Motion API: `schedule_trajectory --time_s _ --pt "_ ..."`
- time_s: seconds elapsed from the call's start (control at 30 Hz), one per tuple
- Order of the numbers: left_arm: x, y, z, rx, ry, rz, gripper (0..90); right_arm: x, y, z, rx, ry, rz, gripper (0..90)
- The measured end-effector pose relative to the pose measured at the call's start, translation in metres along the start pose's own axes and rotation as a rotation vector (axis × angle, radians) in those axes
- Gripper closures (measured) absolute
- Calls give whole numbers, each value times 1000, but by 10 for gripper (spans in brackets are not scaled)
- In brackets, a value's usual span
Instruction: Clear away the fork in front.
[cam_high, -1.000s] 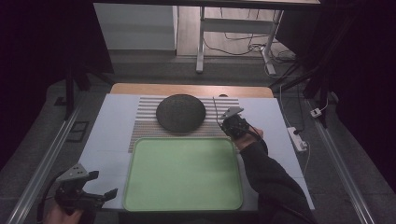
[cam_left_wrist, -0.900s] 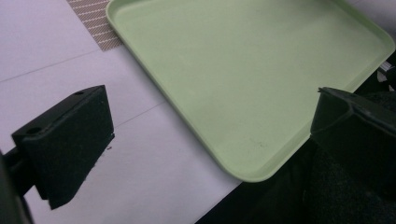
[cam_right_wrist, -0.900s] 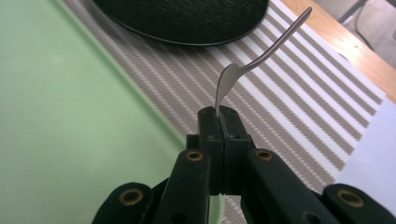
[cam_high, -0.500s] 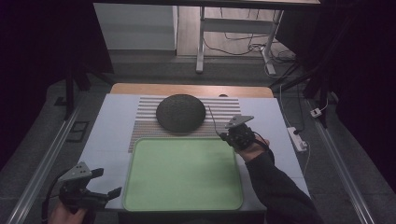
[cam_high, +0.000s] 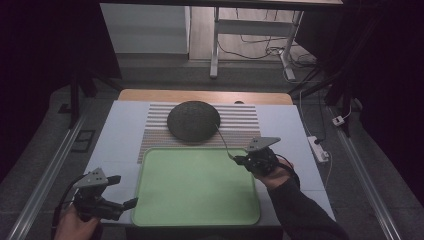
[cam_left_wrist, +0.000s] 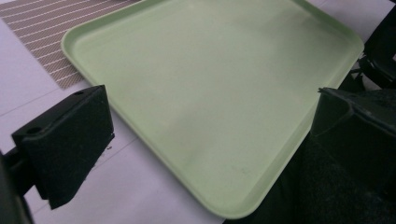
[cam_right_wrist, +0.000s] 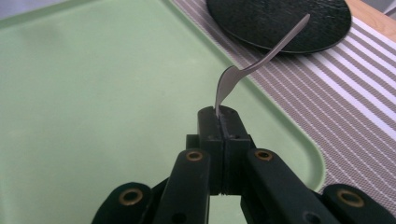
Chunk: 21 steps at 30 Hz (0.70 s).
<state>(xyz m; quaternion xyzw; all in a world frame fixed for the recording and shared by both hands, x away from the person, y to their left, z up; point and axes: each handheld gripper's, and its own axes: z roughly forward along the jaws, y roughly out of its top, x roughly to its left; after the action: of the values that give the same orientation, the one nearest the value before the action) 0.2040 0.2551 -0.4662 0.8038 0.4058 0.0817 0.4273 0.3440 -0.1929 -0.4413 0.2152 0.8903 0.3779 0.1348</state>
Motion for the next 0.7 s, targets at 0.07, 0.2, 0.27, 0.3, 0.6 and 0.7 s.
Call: schedule_trajectory --time_s 0.07,0.2,0.27,0.3,0.6,0.7 --pt "1 3 3 2 -11 3 0 6 -2 -4 -6 19 -1 900" --pt "1 11 11 13 -24 39 0 13 -5 -9 -13 44 -1 900" --pt "1 16 16 24 -25 57 0 18 -7 -12 -19 61 0 900" --pt "1 19 18 30 -27 69 0 20 -8 -13 -19 69 -3 900" --pt "-1 40 39 62 -73 114 0 42 -14 -24 -31 149 -18 900" --pt "-3 46 46 69 -81 137 0 47 -14 -25 -33 161 -21 900"
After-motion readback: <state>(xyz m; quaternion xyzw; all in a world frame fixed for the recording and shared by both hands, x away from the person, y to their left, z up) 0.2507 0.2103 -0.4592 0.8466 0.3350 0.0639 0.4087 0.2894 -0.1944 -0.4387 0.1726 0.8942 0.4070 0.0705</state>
